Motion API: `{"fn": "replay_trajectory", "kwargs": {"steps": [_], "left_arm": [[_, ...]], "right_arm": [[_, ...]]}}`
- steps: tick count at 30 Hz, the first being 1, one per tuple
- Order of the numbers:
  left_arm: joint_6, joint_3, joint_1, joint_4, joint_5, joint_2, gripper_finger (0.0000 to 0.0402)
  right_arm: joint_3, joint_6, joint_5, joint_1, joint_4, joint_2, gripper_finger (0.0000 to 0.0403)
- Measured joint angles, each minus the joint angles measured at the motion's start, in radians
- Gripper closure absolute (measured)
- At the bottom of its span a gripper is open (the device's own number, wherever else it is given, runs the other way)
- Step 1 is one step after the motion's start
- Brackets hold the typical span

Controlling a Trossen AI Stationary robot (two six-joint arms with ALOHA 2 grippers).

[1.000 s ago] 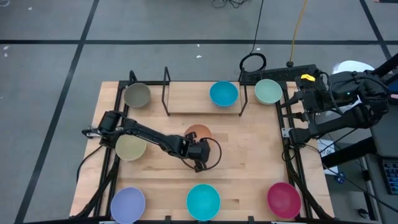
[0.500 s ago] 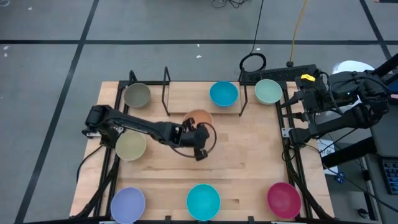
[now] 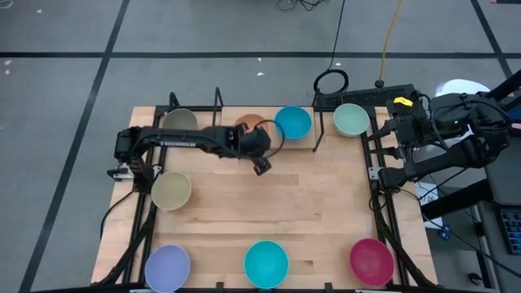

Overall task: Place and stack bowls onto a shelf
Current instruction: Put the orange bowl on the shelf

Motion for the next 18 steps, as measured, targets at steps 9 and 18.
{"fn": "replay_trajectory", "kwargs": {"steps": [9,18], "left_arm": [[0.033,0.000,0.145,-0.013,0.075,0.000,0.0391],[0.073,0.000,0.211,-0.012,0.109,0.000,0.0391]], "right_arm": [[0.000,0.000,0.000,0.000,0.000,0.000,0.0287],[0.000,-0.001,0.000,0.000,0.000,0.000,0.0287]]}}
